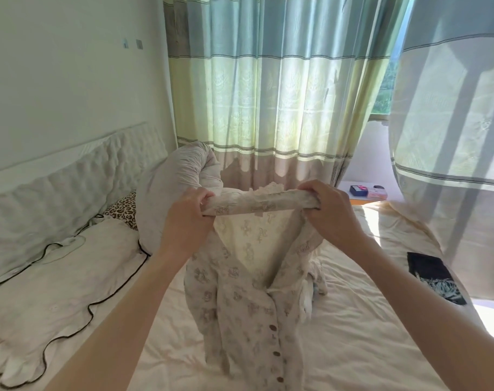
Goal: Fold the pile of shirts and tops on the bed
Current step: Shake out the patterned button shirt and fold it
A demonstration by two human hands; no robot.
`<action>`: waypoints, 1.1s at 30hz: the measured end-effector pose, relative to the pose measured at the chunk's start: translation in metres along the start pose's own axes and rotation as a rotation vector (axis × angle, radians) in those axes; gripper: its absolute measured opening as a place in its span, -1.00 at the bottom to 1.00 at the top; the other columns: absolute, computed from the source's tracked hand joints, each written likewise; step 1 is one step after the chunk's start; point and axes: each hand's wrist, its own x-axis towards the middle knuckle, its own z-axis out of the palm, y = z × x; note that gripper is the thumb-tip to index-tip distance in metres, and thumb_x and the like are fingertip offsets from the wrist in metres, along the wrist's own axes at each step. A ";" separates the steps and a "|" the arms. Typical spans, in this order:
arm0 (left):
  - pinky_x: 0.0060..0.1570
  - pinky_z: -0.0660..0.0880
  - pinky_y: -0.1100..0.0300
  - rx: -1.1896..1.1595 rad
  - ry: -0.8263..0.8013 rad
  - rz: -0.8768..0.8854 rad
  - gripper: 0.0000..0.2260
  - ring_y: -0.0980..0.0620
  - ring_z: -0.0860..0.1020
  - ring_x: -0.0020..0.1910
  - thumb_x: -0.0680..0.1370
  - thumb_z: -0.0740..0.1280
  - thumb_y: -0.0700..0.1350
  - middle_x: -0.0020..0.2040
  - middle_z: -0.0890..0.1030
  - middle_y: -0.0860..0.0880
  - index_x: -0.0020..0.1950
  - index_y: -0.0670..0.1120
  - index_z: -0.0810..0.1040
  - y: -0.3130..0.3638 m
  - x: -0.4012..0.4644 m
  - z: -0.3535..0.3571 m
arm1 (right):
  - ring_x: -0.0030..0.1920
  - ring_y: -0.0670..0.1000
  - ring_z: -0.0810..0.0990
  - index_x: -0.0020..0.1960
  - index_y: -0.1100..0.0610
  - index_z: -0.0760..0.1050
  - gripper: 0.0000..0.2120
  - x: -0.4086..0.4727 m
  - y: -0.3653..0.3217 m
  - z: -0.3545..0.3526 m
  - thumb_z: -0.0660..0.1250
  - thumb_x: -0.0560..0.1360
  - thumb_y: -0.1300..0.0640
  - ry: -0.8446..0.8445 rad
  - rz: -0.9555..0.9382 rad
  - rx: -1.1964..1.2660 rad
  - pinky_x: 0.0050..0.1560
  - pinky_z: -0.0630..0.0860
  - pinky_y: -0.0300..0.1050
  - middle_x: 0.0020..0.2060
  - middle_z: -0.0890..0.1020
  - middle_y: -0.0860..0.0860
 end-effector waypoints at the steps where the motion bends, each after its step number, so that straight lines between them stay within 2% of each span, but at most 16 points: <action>1: -0.27 0.29 0.47 -0.024 0.008 -0.017 -0.86 0.05 0.43 -0.24 0.44 0.36 -0.30 -0.18 0.48 0.01 -0.01 -0.22 0.58 -0.001 0.000 -0.003 | -0.20 -0.05 0.50 0.03 0.20 0.57 -0.68 0.000 0.000 0.000 0.28 0.34 0.44 0.005 0.032 0.043 -0.24 0.33 -0.50 -0.19 0.58 -0.04; 3: -0.31 0.31 0.47 -0.090 0.009 -0.060 -0.92 0.10 0.44 -0.34 0.45 0.34 -0.32 -0.30 0.51 0.00 -0.09 -0.20 0.57 -0.002 -0.002 -0.008 | -0.23 -0.10 0.51 -0.01 0.12 0.55 -0.67 0.000 0.001 -0.001 0.26 0.35 0.45 -0.011 0.095 0.149 -0.27 0.35 -0.50 -0.25 0.58 -0.10; 5: -0.34 0.32 0.45 -0.155 -0.010 -0.094 -0.89 0.21 0.45 -0.38 0.46 0.31 -0.33 -0.37 0.48 0.07 -0.15 -0.12 0.51 -0.002 -0.004 -0.010 | -0.22 -0.10 0.51 -0.07 0.05 0.50 -0.66 -0.001 0.003 0.001 0.23 0.36 0.46 -0.045 0.131 0.237 -0.27 0.37 -0.41 -0.26 0.57 -0.13; 8: -0.36 0.31 0.42 -0.215 -0.064 -0.095 -0.79 0.18 0.43 -0.38 0.48 0.28 -0.33 -0.36 0.49 0.08 -0.20 -0.01 0.46 -0.004 -0.004 -0.015 | -0.22 0.03 0.51 -0.07 0.11 0.50 -0.73 -0.003 0.008 0.004 0.22 0.39 0.44 -0.076 0.128 0.302 -0.25 0.39 -0.18 -0.24 0.59 0.04; 11: -0.41 0.27 0.38 -0.268 -0.144 -0.059 -0.74 0.21 0.39 -0.42 0.50 0.25 -0.35 -0.40 0.46 0.09 -0.23 0.02 0.44 -0.007 -0.001 -0.023 | -0.27 0.00 0.47 -0.08 0.15 0.50 -0.80 -0.003 0.009 0.003 0.25 0.43 0.41 -0.078 0.085 0.307 -0.31 0.34 -0.22 -0.27 0.58 0.03; 14: -0.44 0.25 0.39 -0.277 -0.218 0.001 -0.71 0.21 0.37 -0.45 0.52 0.22 -0.35 -0.43 0.47 0.18 -0.23 0.04 0.41 -0.008 0.001 -0.033 | -0.38 -0.15 0.41 -0.15 0.13 0.45 -0.90 -0.003 0.008 -0.002 0.24 0.42 0.31 -0.073 0.031 0.217 -0.38 0.29 -0.29 -0.37 0.51 -0.09; 17: -0.43 0.26 0.40 -0.235 -0.214 0.039 -0.80 0.20 0.39 -0.45 0.49 0.23 -0.24 -0.41 0.48 0.11 -0.21 0.07 0.43 -0.011 0.002 -0.040 | -0.44 -0.07 0.40 -0.20 0.12 0.42 -0.92 -0.004 0.009 -0.008 0.22 0.31 0.18 -0.042 -0.168 -0.073 -0.47 0.20 -0.30 -0.43 0.43 -0.13; 19: -0.39 0.29 0.40 -0.171 -0.145 0.047 -0.90 0.18 0.40 -0.41 0.42 0.20 -0.14 -0.35 0.48 0.08 -0.15 -0.01 0.50 -0.011 0.001 -0.041 | -0.40 -0.01 0.43 -0.20 0.18 0.43 -0.88 -0.005 0.011 -0.010 0.22 0.32 0.14 0.014 -0.332 -0.225 -0.41 0.14 -0.36 -0.37 0.46 -0.10; 20: -0.37 0.29 0.39 -0.099 -0.079 0.079 -0.86 0.16 0.41 -0.37 0.40 0.21 -0.14 -0.29 0.48 0.04 -0.11 -0.09 0.52 -0.010 -0.001 -0.041 | -0.38 0.00 0.45 -0.19 0.21 0.44 -0.83 -0.007 0.011 -0.010 0.18 0.35 0.11 0.052 -0.382 -0.262 -0.38 0.16 -0.35 -0.34 0.50 -0.05; 22: -0.35 0.29 0.32 0.065 0.062 0.172 -0.84 0.00 0.45 -0.28 0.40 0.28 -0.24 -0.18 0.48 -0.06 -0.04 -0.21 0.50 -0.008 -0.004 -0.038 | -0.36 0.06 0.52 -0.15 0.24 0.44 -0.78 -0.010 0.010 -0.007 0.13 0.37 0.11 0.130 -0.416 -0.277 -0.33 0.27 -0.26 -0.31 0.56 0.05; 24: -0.36 0.32 0.19 0.125 0.137 0.215 -0.68 -0.11 0.48 -0.24 0.34 0.34 -0.40 -0.12 0.47 -0.17 0.04 -0.18 0.42 -0.005 -0.010 -0.036 | -0.33 0.06 0.53 -0.06 0.21 0.39 -0.80 -0.014 0.009 -0.002 0.11 0.37 0.15 0.198 -0.391 -0.229 -0.32 0.31 -0.23 -0.27 0.58 0.10; 25: -0.36 0.32 0.19 0.114 0.150 0.228 -0.60 -0.10 0.47 -0.24 0.31 0.34 -0.45 -0.11 0.47 -0.19 0.06 -0.14 0.37 -0.004 -0.012 -0.035 | -0.31 0.00 0.50 -0.02 0.18 0.35 -0.78 -0.016 0.008 0.001 0.10 0.36 0.17 0.215 -0.352 -0.172 -0.33 0.32 -0.24 -0.26 0.57 0.08; 27: -0.32 0.29 0.33 0.024 0.152 0.236 -0.54 0.02 0.40 -0.23 0.31 0.30 -0.50 -0.11 0.44 -0.14 0.08 -0.09 0.32 -0.003 -0.014 -0.034 | -0.33 -0.19 0.39 0.02 0.18 0.36 -0.75 -0.019 0.004 0.004 0.09 0.36 0.23 0.218 -0.204 0.032 -0.39 0.30 -0.34 -0.29 0.51 -0.06; 28: -0.30 0.32 0.37 -0.033 0.139 0.221 -0.56 0.09 0.37 -0.25 0.33 0.28 -0.49 -0.12 0.42 -0.08 0.09 -0.11 0.34 -0.003 -0.014 -0.033 | -0.33 -0.22 0.41 0.03 0.22 0.39 -0.75 -0.019 0.002 0.006 0.11 0.36 0.30 0.205 -0.117 0.137 -0.40 0.26 -0.41 -0.32 0.47 -0.13; 30: -0.24 0.32 0.48 -0.142 0.114 0.166 -0.68 0.17 0.37 -0.31 0.37 0.27 -0.43 -0.20 0.43 0.04 0.07 -0.18 0.42 -0.002 -0.014 -0.033 | -0.31 -0.30 0.43 0.00 0.28 0.43 -0.74 -0.019 -0.002 0.009 0.14 0.37 0.46 0.160 0.005 0.253 -0.38 0.29 -0.39 -0.33 0.44 -0.15; 33: -0.30 0.33 0.49 -0.229 0.035 0.062 -0.85 0.31 0.48 -0.30 0.45 0.29 -0.27 -0.28 0.48 0.16 -0.03 -0.09 0.46 -0.002 -0.011 -0.035 | -0.31 -0.14 0.43 -0.04 0.24 0.42 -0.76 -0.020 -0.003 0.011 0.14 0.40 0.50 0.058 0.063 0.311 -0.36 0.28 -0.31 -0.33 0.50 0.01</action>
